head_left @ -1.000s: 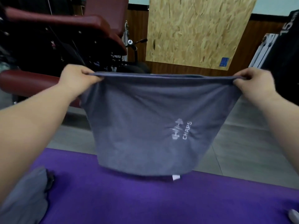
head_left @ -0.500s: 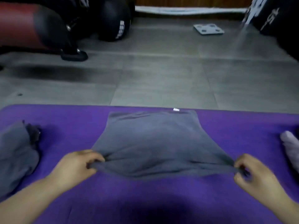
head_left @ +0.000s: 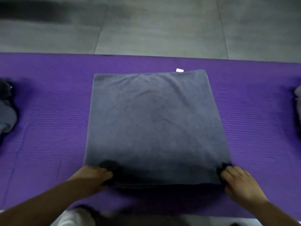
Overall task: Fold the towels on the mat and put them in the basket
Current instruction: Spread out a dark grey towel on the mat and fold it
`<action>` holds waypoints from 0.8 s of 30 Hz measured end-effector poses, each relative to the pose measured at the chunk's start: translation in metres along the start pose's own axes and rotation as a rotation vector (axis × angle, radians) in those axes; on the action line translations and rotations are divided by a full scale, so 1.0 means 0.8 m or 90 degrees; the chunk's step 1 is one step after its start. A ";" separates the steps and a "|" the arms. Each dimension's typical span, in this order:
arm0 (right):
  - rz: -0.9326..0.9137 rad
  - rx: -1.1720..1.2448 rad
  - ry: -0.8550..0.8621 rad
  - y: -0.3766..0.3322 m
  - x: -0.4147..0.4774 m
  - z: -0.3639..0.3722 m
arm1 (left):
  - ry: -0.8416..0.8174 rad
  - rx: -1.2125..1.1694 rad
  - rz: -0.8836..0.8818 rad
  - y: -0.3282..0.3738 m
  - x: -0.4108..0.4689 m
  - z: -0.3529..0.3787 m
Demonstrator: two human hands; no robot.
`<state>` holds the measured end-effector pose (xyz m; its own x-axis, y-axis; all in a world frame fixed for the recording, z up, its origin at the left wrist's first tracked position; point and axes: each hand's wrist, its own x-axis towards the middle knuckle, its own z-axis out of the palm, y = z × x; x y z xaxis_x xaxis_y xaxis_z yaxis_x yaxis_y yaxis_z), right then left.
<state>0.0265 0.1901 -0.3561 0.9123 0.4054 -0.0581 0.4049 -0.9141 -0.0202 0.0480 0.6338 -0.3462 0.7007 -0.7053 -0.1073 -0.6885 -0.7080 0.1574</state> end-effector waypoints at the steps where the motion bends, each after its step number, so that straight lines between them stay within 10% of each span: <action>1: 0.016 0.027 -0.002 0.000 -0.001 0.000 | 0.007 -0.012 -0.025 0.003 0.001 0.005; 9: 0.702 0.429 -0.074 -0.015 0.032 -0.012 | 0.069 -0.076 -0.172 0.012 -0.001 0.026; 16: 0.664 0.451 -0.065 -0.024 0.055 -0.025 | -0.029 -0.280 -0.316 -0.005 0.046 -0.013; 24: 0.297 0.508 0.036 -0.071 0.097 -0.056 | -0.226 -0.829 -0.418 0.028 0.272 -0.077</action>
<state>0.0773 0.2735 -0.3146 0.9824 -0.0245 -0.1851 -0.1476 -0.7085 -0.6901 0.1963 0.4670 -0.3055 0.5989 -0.3909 -0.6989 0.4986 -0.5008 0.7075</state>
